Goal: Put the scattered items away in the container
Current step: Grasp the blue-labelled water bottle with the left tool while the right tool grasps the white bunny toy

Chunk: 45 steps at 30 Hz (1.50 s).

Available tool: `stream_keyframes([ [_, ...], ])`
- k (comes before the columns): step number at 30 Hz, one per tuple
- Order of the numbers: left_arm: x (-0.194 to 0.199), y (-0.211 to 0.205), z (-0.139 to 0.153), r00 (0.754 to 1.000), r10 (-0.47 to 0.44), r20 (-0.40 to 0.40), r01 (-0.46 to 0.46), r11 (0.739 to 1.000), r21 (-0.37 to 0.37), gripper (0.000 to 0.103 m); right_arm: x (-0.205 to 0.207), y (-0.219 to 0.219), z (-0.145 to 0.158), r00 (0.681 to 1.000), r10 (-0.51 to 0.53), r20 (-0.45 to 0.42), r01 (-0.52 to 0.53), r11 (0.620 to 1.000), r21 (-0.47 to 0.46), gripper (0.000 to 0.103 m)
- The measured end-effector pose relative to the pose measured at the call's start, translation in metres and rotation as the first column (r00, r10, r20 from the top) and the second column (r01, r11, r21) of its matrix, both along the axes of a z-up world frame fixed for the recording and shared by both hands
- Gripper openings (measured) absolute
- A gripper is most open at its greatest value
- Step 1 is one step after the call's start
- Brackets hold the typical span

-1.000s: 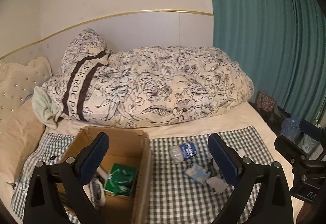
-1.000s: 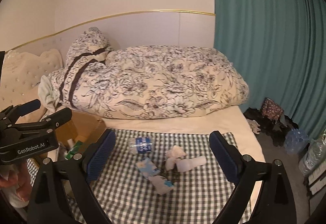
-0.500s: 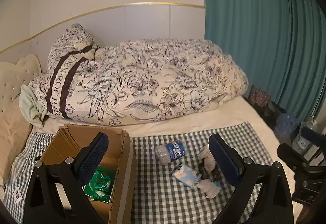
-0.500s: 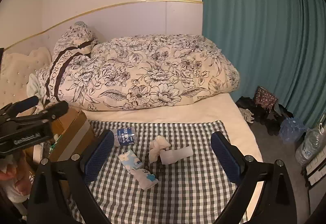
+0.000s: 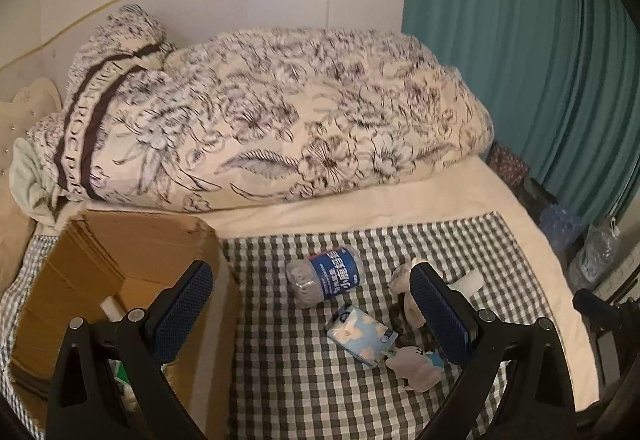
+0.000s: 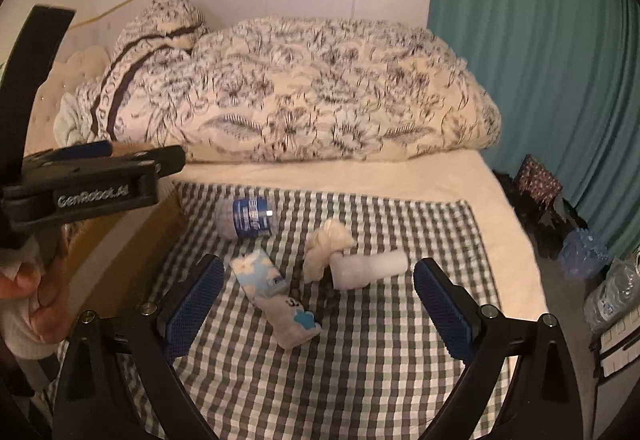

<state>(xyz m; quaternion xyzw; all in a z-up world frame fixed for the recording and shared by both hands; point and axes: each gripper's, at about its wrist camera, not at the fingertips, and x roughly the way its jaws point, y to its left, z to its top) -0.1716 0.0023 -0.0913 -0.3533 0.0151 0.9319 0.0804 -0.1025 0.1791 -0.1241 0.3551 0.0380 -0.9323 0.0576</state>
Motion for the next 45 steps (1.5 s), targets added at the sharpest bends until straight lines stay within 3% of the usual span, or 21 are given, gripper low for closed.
stream_keyframes([
  [9,-0.035,0.02,-0.045,0.995,-0.015,0.1,0.016,1.0,-0.013,0.101,-0.021,0.006,-0.049,0.996,0.018,0.088,-0.017,1.0,-0.005,0.096],
  [17,-0.073,0.026,-0.095,0.968,0.01,0.25,0.0,0.999,-0.04,0.101,-0.037,0.001,-0.089,0.984,0.077,0.163,-0.077,0.997,-0.005,0.096],
  [26,-0.109,0.042,-0.123,0.956,0.005,0.294,-0.007,1.0,0.005,0.101,-0.058,-0.004,-0.13,0.964,0.14,0.225,-0.144,0.99,0.0,0.096],
  [30,-0.123,0.051,-0.132,0.963,0.059,0.264,-0.042,0.997,-0.07,0.102,-0.065,-0.006,-0.139,0.96,0.158,0.232,-0.162,0.987,-0.004,0.095],
  [32,-0.129,0.049,-0.141,0.956,0.075,0.285,-0.056,0.996,-0.071,0.102,-0.068,-0.007,-0.144,0.956,0.172,0.238,-0.175,0.985,-0.008,0.094],
  [36,-0.143,0.038,-0.161,0.927,0.096,0.363,-0.092,0.995,-0.026,0.102,-0.073,-0.01,-0.154,0.949,0.189,0.252,-0.192,0.981,-0.013,0.089],
  [40,-0.145,0.042,-0.167,0.926,0.103,0.362,-0.091,0.995,-0.049,0.102,-0.075,-0.012,-0.159,0.943,0.199,0.266,-0.201,0.979,-0.019,0.083],
  [45,-0.144,0.04,-0.167,0.932,0.092,0.351,-0.09,0.996,-0.02,0.099,-0.072,-0.015,-0.155,0.938,0.216,0.271,-0.22,0.975,-0.016,0.064],
])
